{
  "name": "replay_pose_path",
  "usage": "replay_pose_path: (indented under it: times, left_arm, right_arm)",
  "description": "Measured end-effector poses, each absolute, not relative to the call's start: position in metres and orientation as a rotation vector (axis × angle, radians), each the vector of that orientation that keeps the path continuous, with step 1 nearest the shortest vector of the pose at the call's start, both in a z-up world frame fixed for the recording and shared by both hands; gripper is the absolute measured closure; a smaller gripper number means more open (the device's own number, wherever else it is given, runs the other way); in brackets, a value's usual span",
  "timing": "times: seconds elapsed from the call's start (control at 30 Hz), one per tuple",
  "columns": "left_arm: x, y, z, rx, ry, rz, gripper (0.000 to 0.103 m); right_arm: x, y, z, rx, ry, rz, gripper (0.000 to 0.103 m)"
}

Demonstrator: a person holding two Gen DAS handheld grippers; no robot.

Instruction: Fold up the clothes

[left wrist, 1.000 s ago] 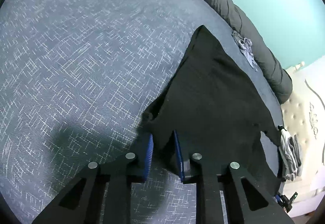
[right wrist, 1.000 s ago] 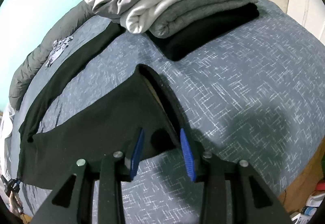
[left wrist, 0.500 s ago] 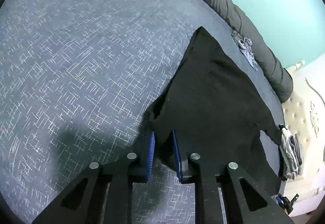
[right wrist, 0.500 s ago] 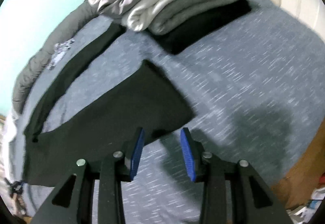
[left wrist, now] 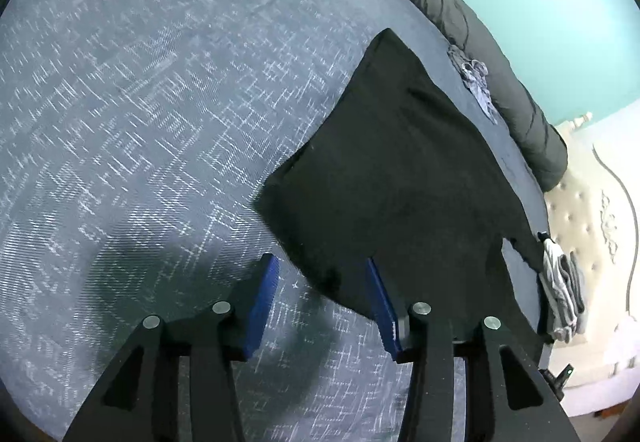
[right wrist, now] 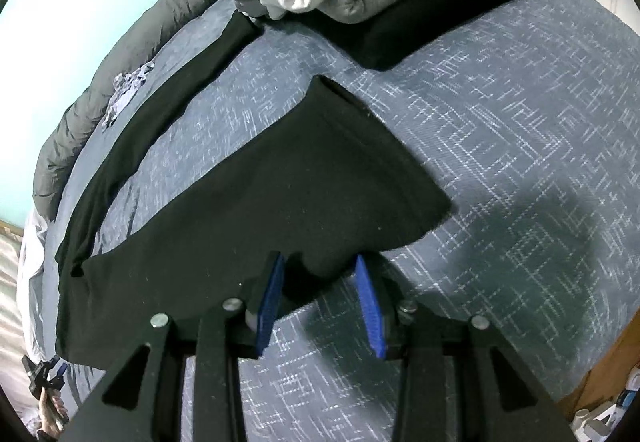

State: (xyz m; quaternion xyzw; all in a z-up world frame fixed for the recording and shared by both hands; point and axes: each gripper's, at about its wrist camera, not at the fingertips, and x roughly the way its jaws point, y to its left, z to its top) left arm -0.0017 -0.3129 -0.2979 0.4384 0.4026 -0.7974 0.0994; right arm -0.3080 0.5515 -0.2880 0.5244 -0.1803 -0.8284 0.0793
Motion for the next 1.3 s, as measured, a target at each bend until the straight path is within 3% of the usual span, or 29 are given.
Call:
replay_pose_path:
  times: [0.17,0.23,0.3,0.43,0.6,1.07,1.3]
  left_arm:
    - [-0.009,-0.315,-0.305,1.284,1.196,-2.342,0.054]
    - [-0.011,-0.316,-0.307,1.279,1.190,-2.340,0.055]
    - [-0.015,-0.315,-0.307,1.273,1.184,-2.346,0.072]
    - [-0.019,-0.315,-0.303,1.259,1.168,-2.364,0.079]
    - [-0.017,-0.319,-0.286,1.213,1.131,-2.393,0.088]
    - [-0.012,-0.322,-0.228,1.122,1.163,-2.470,0.091]
    - [-0.017,-0.323,-0.209,1.121,1.153,-2.482,0.091]
  right_arm:
    - [-0.309,0.546,-0.287,1.554,-0.501,-2.488,0.068]
    - [-0.310,0.544,-0.286,1.550,-0.485,-2.496,0.079]
    - [-0.310,0.544,-0.285,1.538,-0.490,-2.503,0.087]
    - [-0.310,0.544,-0.278,1.500,-0.473,-2.513,0.098]
    - [-0.307,0.546,-0.262,1.433,-0.472,-2.534,0.099]
    - [-0.297,0.547,-0.198,1.291,-0.475,-2.553,0.100]
    - [-0.307,0.535,-0.153,1.260,-0.370,-2.581,0.100]
